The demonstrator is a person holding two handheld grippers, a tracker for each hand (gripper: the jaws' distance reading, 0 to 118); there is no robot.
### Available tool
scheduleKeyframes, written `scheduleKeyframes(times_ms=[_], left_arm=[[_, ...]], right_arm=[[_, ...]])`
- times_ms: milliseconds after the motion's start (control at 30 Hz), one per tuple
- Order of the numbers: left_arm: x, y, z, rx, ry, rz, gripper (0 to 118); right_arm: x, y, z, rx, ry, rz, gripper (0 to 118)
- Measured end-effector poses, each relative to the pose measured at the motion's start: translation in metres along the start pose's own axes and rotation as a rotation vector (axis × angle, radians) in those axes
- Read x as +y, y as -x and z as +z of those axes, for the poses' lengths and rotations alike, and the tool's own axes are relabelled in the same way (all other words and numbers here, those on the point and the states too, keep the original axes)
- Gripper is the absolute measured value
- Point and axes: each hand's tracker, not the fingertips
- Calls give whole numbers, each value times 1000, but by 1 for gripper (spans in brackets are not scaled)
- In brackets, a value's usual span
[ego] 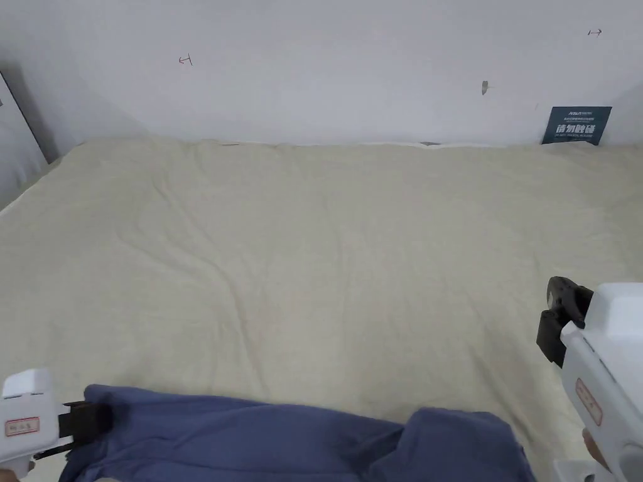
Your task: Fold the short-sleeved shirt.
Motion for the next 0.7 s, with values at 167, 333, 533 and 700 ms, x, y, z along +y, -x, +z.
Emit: scheduleKeyframes(times_ms=[167, 333, 533, 700], left_arm=[[-5, -46, 11, -16, 32, -16, 9], [-12, -127, 6, -193, 93, -65, 9], [-31, -211, -50, -252, 179, -203, 9], [-57, -256, -101, -234, 274, -261, 9]], right_arm=[[-3, -11, 6, -3, -8, -28, 2], [-4, -15, 12, 3, -16, -30, 3], [-5, -26, 20, 1, -22, -36, 2], [-10, -37, 25, -26, -16, -28, 3]])
